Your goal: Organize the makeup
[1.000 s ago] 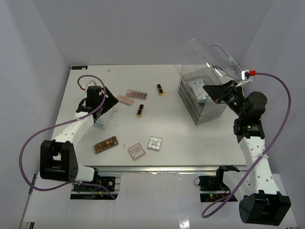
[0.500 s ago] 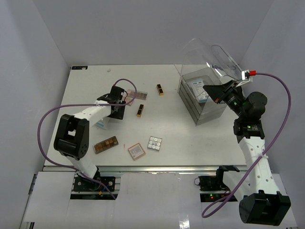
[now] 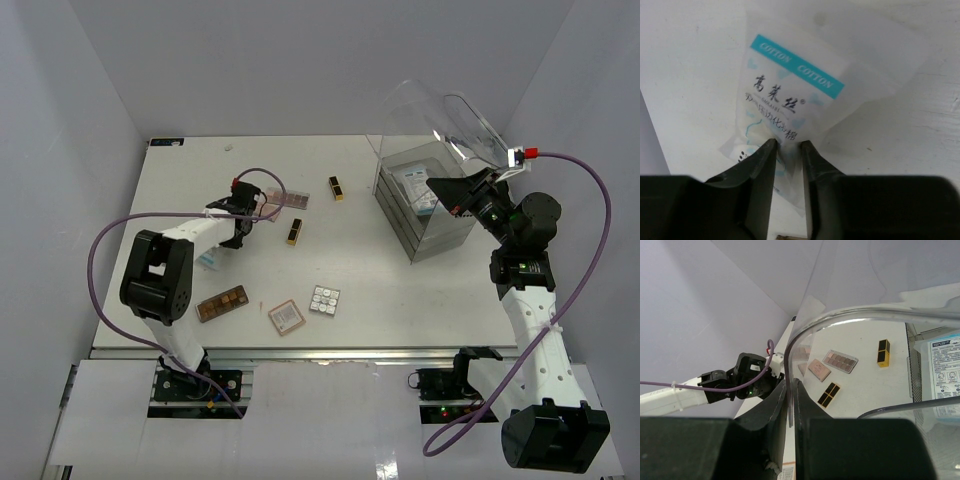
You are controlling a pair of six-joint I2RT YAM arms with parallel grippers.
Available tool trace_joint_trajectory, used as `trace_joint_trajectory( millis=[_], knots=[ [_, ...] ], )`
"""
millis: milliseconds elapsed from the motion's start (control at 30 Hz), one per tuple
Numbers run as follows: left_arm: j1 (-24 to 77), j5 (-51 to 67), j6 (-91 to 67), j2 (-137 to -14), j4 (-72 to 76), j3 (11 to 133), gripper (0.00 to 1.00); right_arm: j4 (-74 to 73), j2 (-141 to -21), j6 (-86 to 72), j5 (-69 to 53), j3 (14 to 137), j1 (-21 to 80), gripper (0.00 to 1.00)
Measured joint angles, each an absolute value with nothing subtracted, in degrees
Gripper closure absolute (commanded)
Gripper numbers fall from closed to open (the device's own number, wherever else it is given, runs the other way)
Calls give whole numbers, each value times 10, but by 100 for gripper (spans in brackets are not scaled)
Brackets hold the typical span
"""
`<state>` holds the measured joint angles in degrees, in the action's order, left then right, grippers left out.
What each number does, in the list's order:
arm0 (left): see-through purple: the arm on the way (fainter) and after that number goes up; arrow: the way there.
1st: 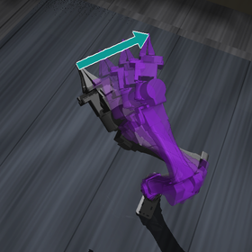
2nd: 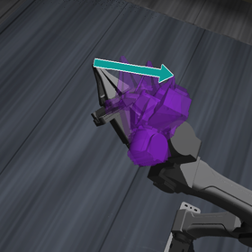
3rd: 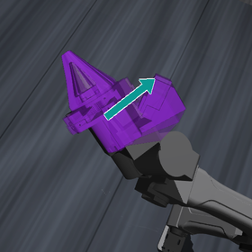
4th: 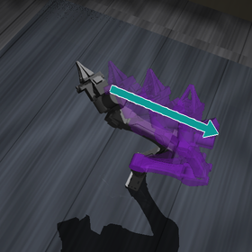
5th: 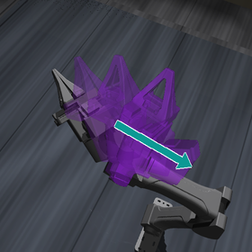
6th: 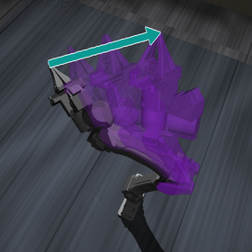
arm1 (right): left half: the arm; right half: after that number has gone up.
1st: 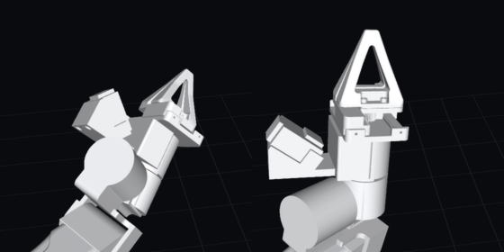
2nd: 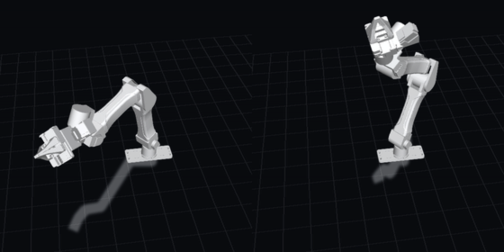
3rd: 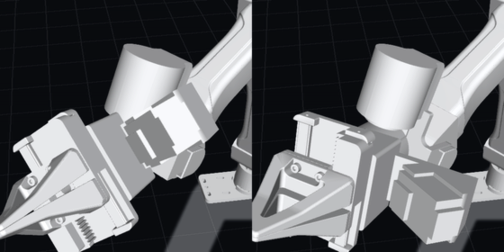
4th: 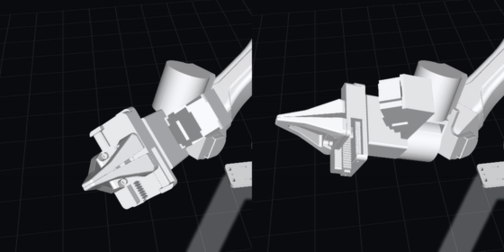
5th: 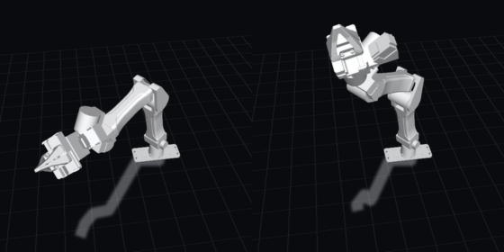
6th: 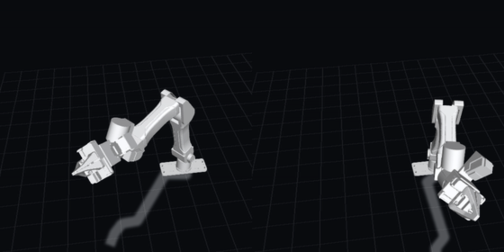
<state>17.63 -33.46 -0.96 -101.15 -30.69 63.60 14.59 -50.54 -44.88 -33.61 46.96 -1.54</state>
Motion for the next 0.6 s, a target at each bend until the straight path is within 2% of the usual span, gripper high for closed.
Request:
trace_joint_trajectory(
  millis=[167,367,600],
  knots=[
    [177,-340,-6,-1022,-304,638,98,146,-505,-449,-336,470,-15,88],
    [176,-285,-19,-982,-308,639,100,146,-505,-450,-336,470,-15,88],
    [175,-64,-102,-775,-271,639,100,147,-503,-450,-336,469,-17,88]
  ],
)
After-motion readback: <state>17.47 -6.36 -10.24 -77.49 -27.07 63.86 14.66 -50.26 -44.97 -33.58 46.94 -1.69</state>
